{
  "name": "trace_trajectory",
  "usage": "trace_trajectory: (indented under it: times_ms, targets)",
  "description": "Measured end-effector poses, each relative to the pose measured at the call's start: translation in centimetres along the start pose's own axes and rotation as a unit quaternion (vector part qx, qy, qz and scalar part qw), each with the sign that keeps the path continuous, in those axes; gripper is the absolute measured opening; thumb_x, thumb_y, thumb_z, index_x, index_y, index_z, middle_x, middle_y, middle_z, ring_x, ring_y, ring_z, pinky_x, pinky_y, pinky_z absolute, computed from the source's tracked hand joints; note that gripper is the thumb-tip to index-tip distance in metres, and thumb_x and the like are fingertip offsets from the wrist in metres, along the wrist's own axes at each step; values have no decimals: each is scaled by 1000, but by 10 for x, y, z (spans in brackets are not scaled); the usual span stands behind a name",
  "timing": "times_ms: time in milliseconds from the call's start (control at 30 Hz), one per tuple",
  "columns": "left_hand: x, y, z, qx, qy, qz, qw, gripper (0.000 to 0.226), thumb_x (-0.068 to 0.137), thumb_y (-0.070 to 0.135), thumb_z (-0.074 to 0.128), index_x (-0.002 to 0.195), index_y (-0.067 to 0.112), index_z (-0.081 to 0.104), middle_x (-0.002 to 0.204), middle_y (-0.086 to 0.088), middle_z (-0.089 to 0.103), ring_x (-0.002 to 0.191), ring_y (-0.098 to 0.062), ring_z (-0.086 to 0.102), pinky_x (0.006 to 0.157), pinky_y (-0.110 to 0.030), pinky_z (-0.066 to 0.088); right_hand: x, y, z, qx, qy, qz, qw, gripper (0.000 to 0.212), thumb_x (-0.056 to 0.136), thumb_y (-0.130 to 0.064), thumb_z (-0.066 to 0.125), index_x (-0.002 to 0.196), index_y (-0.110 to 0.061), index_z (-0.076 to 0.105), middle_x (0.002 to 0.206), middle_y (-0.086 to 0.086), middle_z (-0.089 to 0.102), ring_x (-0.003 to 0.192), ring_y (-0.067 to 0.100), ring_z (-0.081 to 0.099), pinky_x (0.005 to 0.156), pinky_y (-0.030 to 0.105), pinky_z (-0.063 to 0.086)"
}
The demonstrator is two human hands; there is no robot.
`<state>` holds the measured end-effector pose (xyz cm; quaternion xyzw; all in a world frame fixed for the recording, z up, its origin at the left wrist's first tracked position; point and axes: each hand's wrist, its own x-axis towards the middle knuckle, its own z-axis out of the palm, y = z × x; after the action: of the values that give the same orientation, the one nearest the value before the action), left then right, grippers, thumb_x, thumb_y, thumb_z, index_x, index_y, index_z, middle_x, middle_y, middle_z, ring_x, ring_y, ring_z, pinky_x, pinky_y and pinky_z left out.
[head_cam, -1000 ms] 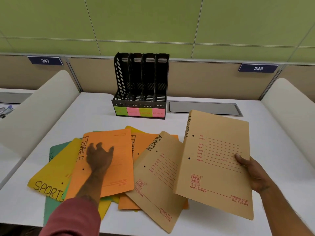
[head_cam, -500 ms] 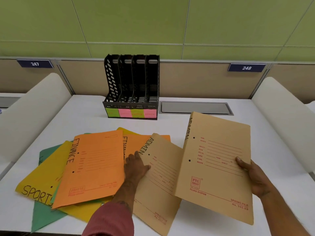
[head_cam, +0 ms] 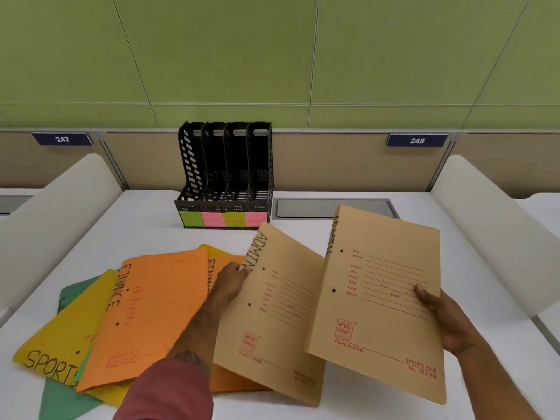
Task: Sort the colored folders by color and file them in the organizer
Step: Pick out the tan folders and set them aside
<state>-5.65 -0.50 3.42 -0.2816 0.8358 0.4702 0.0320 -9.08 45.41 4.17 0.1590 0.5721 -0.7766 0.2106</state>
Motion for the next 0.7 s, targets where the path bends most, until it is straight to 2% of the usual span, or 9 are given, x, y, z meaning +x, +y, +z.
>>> trace_trajectory:
  times_ms: [100,167,233,400,500,600,700]
  targets:
    - [3,19,-19,-24,48,26,998,34,102,32,49,123,8,58,121,-12,62,102,-28,60,78,-34,45,0,-12,-5,0,6,-13,1000,39,95,-28,62,133,-19,59,123,19,69,98,44,71,79,61,56]
    - [6,28,-39,-25,79,44,996,31,102,30,48,122,8,59,121,-13,61,97,-27,58,73,-33,42,1,-21,-8,1,8,-24,1000,37,96,-28,62,132,-19,59,122,19,69,97,43,71,77,59,57]
    - [6,34,-63,-34,113,58,991,31,102,29,47,120,9,61,121,-13,61,98,-27,56,75,-33,41,0,-31,-11,1,7,-34,999,38,96,-29,62,132,-19,59,123,18,69,98,43,71,77,59,57]
    - [5,41,-130,-78,164,77,980,29,101,33,44,111,15,64,110,-11,68,96,-29,63,81,-40,49,3,-44,-13,-20,10,-49,999,42,92,-28,66,132,-18,59,123,19,69,104,46,68,82,62,55]
    - [0,46,-141,-110,163,88,976,29,100,35,45,107,16,65,103,-8,71,91,-26,66,81,-43,53,6,-44,0,-32,11,-53,998,41,91,-27,67,130,-17,60,119,18,71,102,45,70,80,59,56]
    - [-12,54,-121,-160,123,95,975,27,102,33,46,101,17,67,98,-7,73,86,-25,69,76,-41,57,8,-37,21,-35,-9,-50,998,44,87,-27,70,128,-15,61,119,19,71,103,45,69,80,59,57]
    - [-22,57,-88,-194,65,85,975,29,103,33,46,109,15,68,100,-10,74,92,-30,71,86,-49,57,9,-30,44,-45,-31,-50,997,49,84,-26,73,129,-12,61,122,21,69,108,46,67,91,65,52]
